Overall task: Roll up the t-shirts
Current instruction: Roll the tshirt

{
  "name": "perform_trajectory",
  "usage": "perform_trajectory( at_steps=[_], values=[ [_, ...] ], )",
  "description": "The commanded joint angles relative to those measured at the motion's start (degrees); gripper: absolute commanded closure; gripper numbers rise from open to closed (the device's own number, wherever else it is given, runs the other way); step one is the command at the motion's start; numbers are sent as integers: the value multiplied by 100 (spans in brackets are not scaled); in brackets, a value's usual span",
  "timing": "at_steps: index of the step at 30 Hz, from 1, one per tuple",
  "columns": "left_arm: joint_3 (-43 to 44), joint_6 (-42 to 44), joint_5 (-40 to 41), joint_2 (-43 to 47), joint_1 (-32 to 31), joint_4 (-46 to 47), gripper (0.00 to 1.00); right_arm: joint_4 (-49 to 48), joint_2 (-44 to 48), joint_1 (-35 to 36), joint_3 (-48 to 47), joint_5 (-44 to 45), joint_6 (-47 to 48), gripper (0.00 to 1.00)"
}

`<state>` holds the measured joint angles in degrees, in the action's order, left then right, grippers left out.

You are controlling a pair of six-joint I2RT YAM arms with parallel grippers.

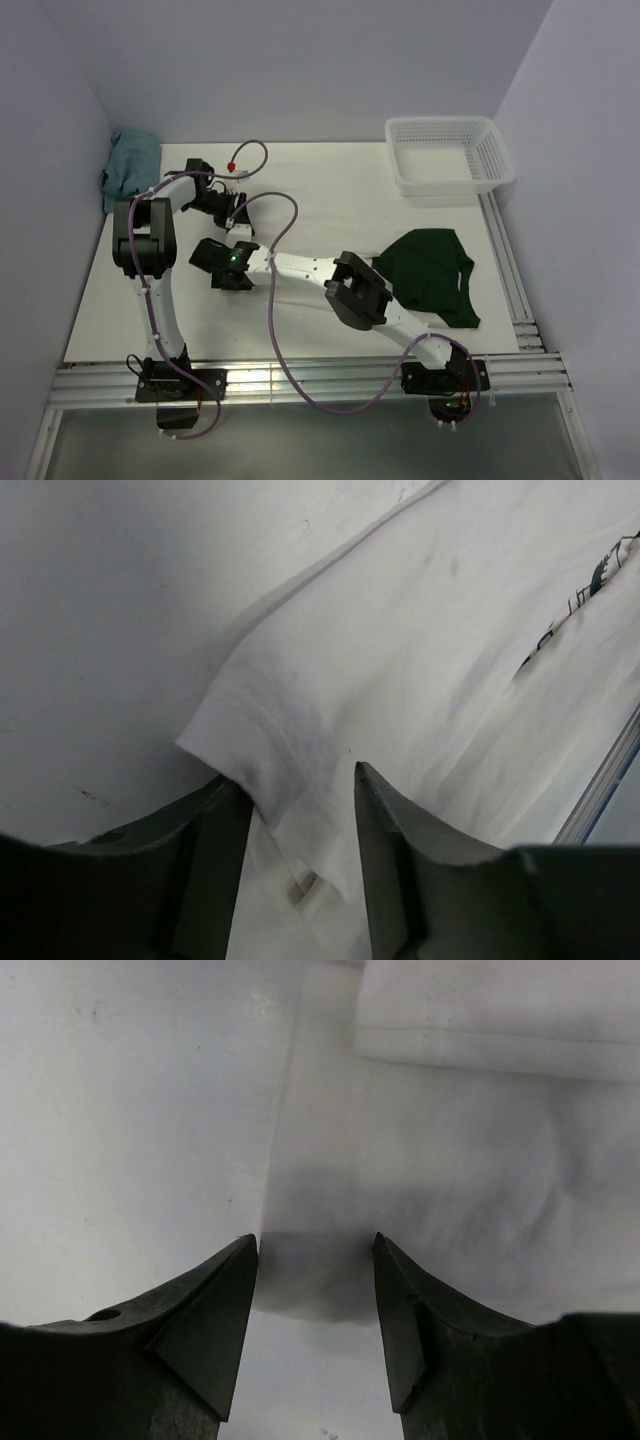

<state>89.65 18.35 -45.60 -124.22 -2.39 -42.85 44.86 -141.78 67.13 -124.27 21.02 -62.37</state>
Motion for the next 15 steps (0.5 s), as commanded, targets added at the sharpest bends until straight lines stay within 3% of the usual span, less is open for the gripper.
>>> perform_trajectory(
  at_steps=[1,4,6,11,15],
  values=[
    [-228,-173,245,135,-24,277,51,532,-210,98,-185,113,-74,42],
    [-342,-323,341,197,-24,452,61,489,-263,151,-229,26,22,49],
    [-421,-419,420,232,-24,514,73,471,-324,168,-282,-62,75,65],
    [-597,-595,622,372,28,708,99,313,-378,221,-344,-352,356,83],
    [-808,-797,903,653,125,848,100,-345,0,370,191,-703,708,87]
  ],
)
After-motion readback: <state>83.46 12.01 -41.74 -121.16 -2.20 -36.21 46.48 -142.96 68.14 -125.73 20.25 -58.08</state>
